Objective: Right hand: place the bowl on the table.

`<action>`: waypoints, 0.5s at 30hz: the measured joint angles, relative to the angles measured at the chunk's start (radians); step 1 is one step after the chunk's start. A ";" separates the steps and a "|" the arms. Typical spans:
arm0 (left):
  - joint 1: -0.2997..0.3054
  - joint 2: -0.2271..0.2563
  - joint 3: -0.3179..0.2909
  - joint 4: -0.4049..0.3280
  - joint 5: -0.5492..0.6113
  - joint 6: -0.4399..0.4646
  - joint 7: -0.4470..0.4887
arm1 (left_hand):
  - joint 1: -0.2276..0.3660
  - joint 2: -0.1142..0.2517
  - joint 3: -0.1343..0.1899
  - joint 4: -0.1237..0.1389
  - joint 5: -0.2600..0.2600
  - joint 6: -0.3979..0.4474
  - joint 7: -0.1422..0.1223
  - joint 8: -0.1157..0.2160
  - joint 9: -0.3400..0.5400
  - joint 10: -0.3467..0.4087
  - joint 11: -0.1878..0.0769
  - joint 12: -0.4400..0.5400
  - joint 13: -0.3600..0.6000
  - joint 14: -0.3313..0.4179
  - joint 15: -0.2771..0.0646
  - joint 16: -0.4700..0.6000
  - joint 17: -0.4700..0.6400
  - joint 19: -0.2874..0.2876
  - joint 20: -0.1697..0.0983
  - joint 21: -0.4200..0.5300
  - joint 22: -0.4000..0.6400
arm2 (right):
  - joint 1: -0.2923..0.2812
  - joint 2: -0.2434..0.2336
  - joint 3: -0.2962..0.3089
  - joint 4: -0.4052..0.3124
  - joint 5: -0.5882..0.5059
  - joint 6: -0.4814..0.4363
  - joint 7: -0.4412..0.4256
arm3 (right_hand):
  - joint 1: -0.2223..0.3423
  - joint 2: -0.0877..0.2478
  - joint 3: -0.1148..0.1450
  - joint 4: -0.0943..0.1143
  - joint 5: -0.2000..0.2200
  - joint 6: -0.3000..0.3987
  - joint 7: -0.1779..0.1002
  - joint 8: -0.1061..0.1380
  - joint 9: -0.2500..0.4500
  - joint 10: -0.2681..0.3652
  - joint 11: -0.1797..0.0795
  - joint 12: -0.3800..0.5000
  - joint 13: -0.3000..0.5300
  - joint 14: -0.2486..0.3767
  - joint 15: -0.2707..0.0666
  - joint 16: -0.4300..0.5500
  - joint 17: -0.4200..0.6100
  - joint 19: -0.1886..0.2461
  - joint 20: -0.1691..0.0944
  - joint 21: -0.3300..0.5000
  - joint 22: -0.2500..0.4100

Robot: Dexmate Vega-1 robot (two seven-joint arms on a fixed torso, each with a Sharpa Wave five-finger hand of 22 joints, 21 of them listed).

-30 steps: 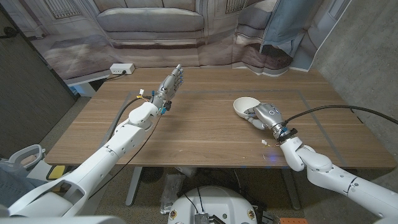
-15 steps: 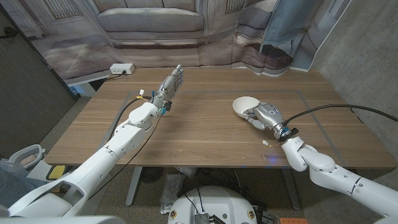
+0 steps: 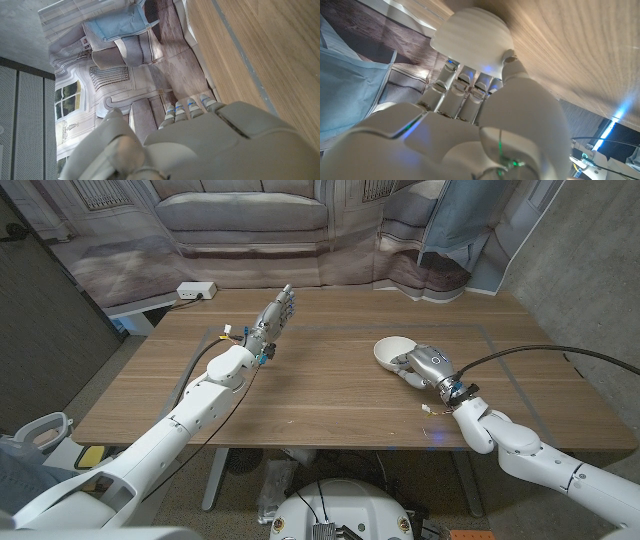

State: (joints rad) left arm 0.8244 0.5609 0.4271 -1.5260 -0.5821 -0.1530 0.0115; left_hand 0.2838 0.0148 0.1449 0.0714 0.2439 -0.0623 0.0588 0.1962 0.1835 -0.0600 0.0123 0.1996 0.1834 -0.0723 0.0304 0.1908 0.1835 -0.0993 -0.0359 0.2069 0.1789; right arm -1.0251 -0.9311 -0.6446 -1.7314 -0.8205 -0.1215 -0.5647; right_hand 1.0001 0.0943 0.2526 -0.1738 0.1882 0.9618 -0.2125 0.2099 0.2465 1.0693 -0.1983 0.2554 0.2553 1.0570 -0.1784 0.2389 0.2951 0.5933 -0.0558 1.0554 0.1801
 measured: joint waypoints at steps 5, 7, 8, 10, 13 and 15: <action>0.000 0.001 0.000 -0.001 0.000 0.000 0.001 | 0.000 0.000 0.000 0.000 0.000 0.000 0.000 0.000 0.000 0.000 0.000 0.000 0.000 0.000 0.000 0.000 0.000 0.000 0.000 0.000 0.000 | 0.004 0.001 -0.001 -0.001 -0.001 -0.003 0.011 | -0.028 -0.011 0.035 0.025 0.000 -0.014 0.000 0.000 -0.001 -0.018 0.000 0.000 0.000 -0.021 0.007 0.000 0.000 -0.003 -0.003 -0.008 0.000; 0.000 0.001 0.000 -0.001 0.000 0.001 0.001 | 0.000 0.000 0.000 0.000 0.000 0.000 0.000 0.000 0.000 0.000 0.000 0.000 0.000 0.000 0.000 0.000 0.000 0.000 0.000 0.000 0.000 | 0.005 0.001 -0.002 -0.002 -0.001 -0.003 0.025 | -0.036 -0.011 0.045 0.035 0.000 -0.020 -0.002 0.000 -0.001 -0.019 0.002 0.000 0.000 -0.021 0.007 0.000 0.000 -0.003 -0.003 -0.010 0.000; 0.000 0.001 0.000 -0.001 0.000 0.002 0.001 | 0.000 0.000 0.000 0.000 0.000 0.000 0.000 0.000 0.000 0.000 0.000 0.000 0.000 0.000 0.000 0.000 0.000 0.000 0.000 0.000 0.000 | 0.005 0.002 -0.002 -0.002 -0.001 -0.003 0.026 | -0.041 -0.014 0.045 0.035 0.000 -0.026 -0.002 0.000 -0.001 -0.026 0.003 0.000 0.000 -0.024 0.010 0.000 0.000 -0.003 -0.003 -0.010 0.000; -0.004 0.001 0.000 0.000 0.000 0.003 0.000 | 0.000 0.000 0.000 0.000 0.000 0.000 0.000 0.000 0.000 0.000 0.000 0.000 0.000 0.000 0.000 0.000 0.000 0.000 0.000 0.000 0.000 | 0.005 0.002 -0.003 -0.002 -0.001 -0.003 0.031 | -0.047 -0.014 0.045 0.035 0.000 -0.028 0.000 0.000 -0.003 -0.032 0.004 -0.004 0.000 -0.027 0.012 0.000 0.000 -0.003 -0.003 -0.016 0.000; -0.007 0.001 0.000 0.005 0.000 0.006 -0.001 | 0.000 0.000 0.000 0.000 0.000 0.000 0.000 0.000 0.000 0.000 0.000 0.000 0.000 0.000 0.000 0.000 0.000 0.000 0.000 0.000 0.000 | 0.005 0.002 -0.003 -0.003 0.001 -0.003 0.037 | -0.053 -0.015 0.053 0.043 0.000 -0.033 0.006 0.000 -0.005 -0.036 0.001 -0.004 0.000 -0.031 0.009 -0.008 -0.003 -0.003 -0.003 -0.020 0.000; -0.010 0.000 0.001 0.009 0.000 0.007 -0.004 | 0.000 0.000 0.000 0.000 0.000 0.000 0.000 0.000 0.000 0.000 0.000 0.000 0.000 0.000 0.000 0.000 0.000 0.000 0.000 0.000 0.000 | 0.006 0.002 -0.003 -0.006 0.004 -0.003 0.041 | -0.058 -0.021 0.053 0.044 0.000 -0.041 0.013 0.000 -0.005 -0.047 0.003 -0.008 0.000 -0.037 0.016 -0.008 -0.003 -0.003 -0.003 -0.024 0.000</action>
State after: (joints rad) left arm 0.8143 0.5606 0.4279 -1.5168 -0.5823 -0.1455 0.0078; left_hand 0.2837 0.0147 0.1449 0.0714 0.2439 -0.0623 0.0588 0.1962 0.1835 -0.0600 0.0123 0.1996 0.1834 -0.0724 0.0304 0.1908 0.1835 -0.0993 -0.0359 0.2069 0.1789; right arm -1.0195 -0.9291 -0.6472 -1.7371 -0.8165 -0.1248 -0.5242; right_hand 0.9417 0.0737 0.3058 -0.1302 0.1883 0.9205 -0.1991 0.2100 0.2410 1.0220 -0.1958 0.2472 0.2553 1.0196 -0.1623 0.2312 0.2923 0.5902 -0.0591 1.0318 0.1804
